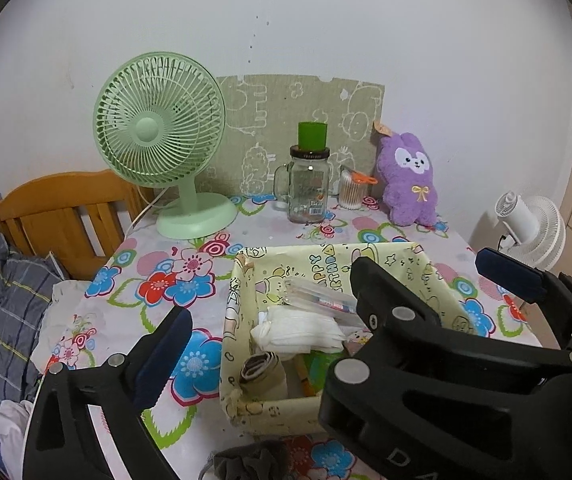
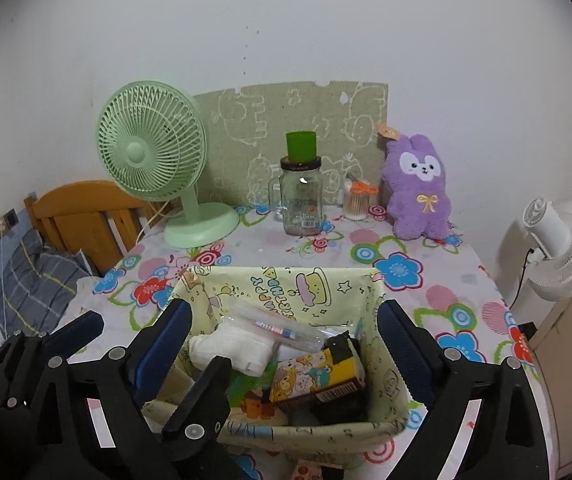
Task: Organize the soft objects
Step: 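Release the towel with the left tool while the right tool drops the snack box into the basket, then withdraw both tools from the basket toward the grey glove and pink pad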
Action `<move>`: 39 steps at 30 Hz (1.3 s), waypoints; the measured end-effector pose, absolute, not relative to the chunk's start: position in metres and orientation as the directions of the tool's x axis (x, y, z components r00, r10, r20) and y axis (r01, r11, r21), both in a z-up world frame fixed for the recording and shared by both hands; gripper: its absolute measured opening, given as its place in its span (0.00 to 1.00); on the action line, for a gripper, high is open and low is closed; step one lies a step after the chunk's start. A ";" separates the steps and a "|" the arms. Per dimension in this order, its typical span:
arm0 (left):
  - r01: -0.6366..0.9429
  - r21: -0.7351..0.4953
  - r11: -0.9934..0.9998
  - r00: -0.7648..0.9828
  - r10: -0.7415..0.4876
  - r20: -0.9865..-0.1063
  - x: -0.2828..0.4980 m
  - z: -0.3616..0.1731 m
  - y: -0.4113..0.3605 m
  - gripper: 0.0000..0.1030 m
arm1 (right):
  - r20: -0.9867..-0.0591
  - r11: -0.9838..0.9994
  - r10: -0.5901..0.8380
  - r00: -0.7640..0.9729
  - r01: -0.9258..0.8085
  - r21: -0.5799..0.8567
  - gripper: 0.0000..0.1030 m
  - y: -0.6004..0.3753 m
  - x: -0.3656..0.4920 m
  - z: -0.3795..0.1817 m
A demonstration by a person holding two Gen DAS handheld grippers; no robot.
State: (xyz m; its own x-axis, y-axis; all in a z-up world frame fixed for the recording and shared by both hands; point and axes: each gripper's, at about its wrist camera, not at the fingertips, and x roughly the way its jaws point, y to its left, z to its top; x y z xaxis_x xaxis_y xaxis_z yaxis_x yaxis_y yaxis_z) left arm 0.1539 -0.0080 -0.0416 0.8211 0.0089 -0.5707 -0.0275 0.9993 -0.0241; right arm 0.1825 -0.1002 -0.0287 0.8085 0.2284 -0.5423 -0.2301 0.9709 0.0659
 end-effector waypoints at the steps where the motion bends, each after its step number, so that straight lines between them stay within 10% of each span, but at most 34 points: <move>1: -0.027 -0.026 0.999 0.824 0.008 -0.567 0.151 -0.040 -0.008 0.98 | -0.540 0.972 0.225 0.811 -0.228 0.063 0.93 -0.101 0.179 -0.027; 39: 0.024 -0.037 0.999 0.864 -0.039 -0.502 0.064 -0.030 -0.027 1.00 | -0.472 0.984 0.174 0.864 -0.176 0.039 0.99 -0.125 0.078 -0.007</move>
